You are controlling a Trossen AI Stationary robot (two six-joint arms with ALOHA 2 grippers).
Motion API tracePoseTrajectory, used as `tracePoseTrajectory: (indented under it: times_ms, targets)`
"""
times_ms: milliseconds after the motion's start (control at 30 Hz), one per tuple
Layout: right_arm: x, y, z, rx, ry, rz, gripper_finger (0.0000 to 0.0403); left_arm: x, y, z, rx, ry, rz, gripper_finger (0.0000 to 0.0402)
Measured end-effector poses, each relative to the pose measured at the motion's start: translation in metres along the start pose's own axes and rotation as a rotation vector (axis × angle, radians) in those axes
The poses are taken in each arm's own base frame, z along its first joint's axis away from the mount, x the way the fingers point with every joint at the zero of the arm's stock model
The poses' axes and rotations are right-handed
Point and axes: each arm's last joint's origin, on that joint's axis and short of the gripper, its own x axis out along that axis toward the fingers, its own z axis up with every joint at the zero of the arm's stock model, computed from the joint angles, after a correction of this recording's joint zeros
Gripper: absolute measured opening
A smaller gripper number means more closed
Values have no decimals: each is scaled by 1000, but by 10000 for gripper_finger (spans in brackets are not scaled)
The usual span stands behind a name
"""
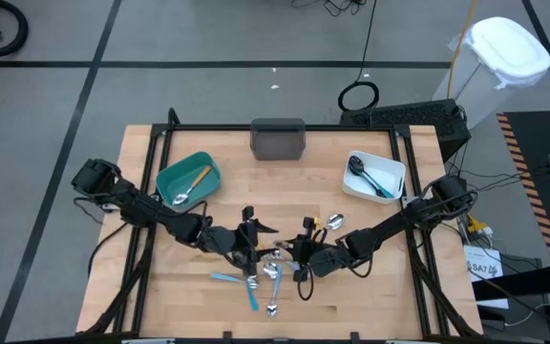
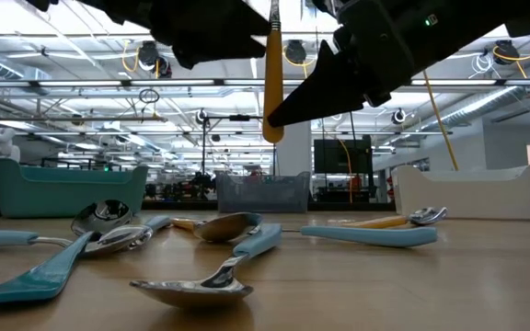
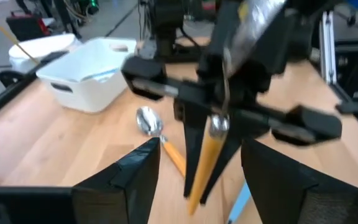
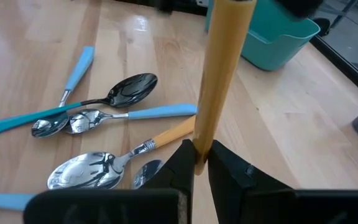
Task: Sort silverware by color (type)
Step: Put the yellow spoon into the green bin
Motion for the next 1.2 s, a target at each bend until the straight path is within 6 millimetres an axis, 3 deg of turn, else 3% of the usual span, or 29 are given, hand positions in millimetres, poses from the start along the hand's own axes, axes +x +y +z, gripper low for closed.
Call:
tracePoseTrajectory:
  times_ms: [433,567,933,1067,1200]
  targets:
    - [1,-1,0,2,0,-4,26,27,-3,-16,80,-65,-78,222]
    - [1,-1,0,2,2,-4,26,28,-2,-17,104,-69,-48,185]
    - [1,-2,-1,-5,12,-13,27,28,0,-16,109,-78,28,37]
    - [1,-3,-1,40,1,-63,41,28,1,-14,89,-98,52,31]
    - [0,-5,-1,87,-9,-125,84,28,3,-10,47,-137,102,31]
